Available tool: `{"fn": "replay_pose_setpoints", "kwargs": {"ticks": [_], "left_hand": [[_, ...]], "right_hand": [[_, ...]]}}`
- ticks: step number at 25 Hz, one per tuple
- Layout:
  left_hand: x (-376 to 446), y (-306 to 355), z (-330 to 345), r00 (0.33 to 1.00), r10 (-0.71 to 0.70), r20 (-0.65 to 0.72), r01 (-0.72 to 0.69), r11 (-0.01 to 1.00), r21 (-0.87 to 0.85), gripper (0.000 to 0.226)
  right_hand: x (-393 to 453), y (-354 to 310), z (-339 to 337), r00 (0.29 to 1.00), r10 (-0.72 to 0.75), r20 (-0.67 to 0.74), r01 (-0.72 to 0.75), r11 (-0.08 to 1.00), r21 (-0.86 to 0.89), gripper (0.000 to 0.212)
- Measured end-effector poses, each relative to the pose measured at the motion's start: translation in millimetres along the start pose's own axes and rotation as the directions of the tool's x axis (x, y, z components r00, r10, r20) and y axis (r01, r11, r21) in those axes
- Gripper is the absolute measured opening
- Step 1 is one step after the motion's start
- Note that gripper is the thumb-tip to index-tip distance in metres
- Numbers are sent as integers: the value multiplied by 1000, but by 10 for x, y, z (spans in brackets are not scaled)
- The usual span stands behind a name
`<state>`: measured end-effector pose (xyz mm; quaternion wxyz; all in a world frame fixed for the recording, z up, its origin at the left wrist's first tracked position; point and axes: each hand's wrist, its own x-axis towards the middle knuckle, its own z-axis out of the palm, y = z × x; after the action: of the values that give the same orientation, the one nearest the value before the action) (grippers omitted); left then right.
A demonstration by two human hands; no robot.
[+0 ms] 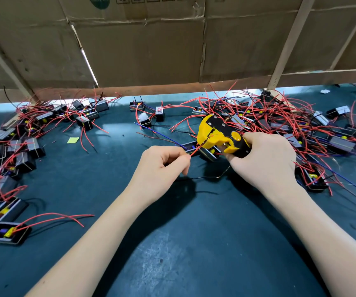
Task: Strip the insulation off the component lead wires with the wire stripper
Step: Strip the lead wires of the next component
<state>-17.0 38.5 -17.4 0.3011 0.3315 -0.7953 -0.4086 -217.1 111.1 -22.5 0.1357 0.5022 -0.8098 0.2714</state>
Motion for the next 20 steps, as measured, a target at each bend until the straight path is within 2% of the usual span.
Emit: {"fn": "replay_pose_setpoints", "kwargs": {"ticks": [6,12,16,18,20], "left_hand": [[-7,3,-57,998,36,56,-39,998,45,31],[19,47,-213,968,47,248,-49,999,0,30],[-36,36,-335,927,100,362,-118,993,29,28],[-21,24,-325,943,89,320,-107,994,38,28],[4,12,-297,969,78,234,-87,996,31,28]], "right_hand": [[0,-21,-2,999,37,13,-36,994,-108,47],[-3,-52,4,998,68,18,-66,992,-111,48],[130,77,-90,961,270,54,-272,962,34,61],[150,143,-133,935,349,61,-354,920,169,60],[125,141,-143,938,340,73,-347,908,235,58]]}}
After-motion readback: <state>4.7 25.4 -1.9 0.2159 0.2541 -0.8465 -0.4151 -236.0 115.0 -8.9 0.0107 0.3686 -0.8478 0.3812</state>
